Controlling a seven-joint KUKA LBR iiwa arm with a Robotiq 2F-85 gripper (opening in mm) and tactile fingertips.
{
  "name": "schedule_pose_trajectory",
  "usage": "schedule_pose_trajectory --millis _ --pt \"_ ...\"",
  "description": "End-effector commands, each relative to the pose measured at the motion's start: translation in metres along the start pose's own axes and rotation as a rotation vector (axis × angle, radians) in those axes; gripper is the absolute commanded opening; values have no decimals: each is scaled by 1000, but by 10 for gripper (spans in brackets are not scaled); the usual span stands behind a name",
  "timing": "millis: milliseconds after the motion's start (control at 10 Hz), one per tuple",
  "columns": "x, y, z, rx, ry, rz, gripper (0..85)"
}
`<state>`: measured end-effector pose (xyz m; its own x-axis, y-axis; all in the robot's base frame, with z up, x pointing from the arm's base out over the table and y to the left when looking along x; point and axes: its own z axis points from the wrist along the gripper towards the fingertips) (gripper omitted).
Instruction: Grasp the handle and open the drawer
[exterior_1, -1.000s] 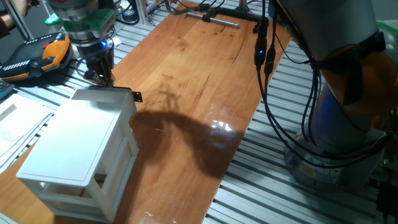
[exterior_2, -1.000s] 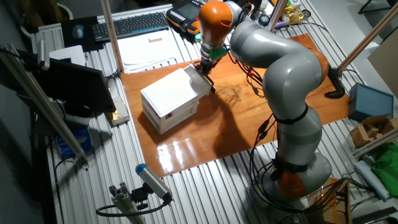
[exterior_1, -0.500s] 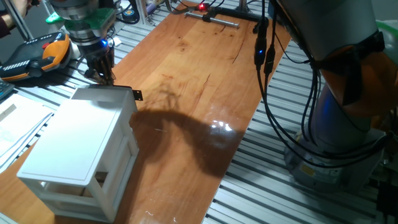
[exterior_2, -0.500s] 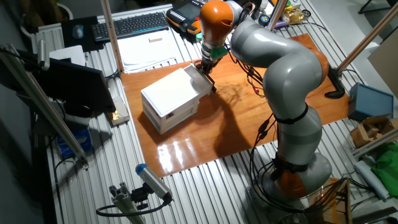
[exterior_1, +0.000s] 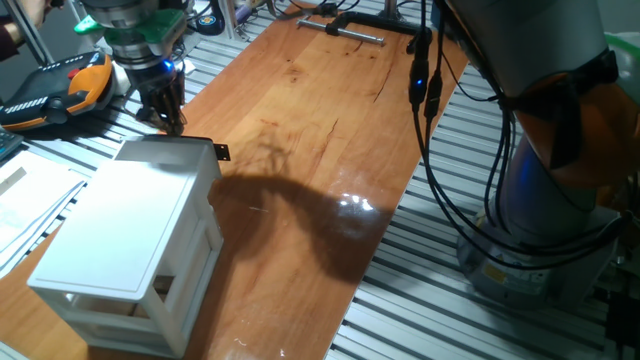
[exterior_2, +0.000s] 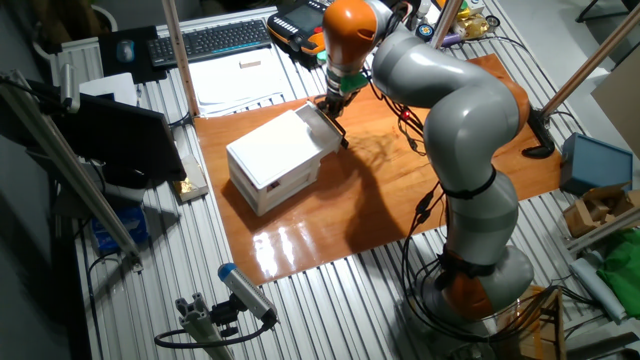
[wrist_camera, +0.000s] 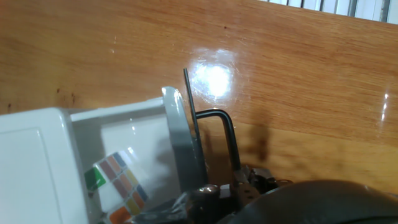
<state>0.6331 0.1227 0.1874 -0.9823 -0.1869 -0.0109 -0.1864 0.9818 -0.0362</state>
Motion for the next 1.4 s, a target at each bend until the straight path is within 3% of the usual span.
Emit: schedule_pose_trajectory --millis 0,500,1000,1300 --pt "0 0 0 0 2 0 7" --pt "0 1 0 -5 1 12 10" --pt "0 3 1 -14 -5 29 273" --pt "1 4 5 -26 -4 26 287"
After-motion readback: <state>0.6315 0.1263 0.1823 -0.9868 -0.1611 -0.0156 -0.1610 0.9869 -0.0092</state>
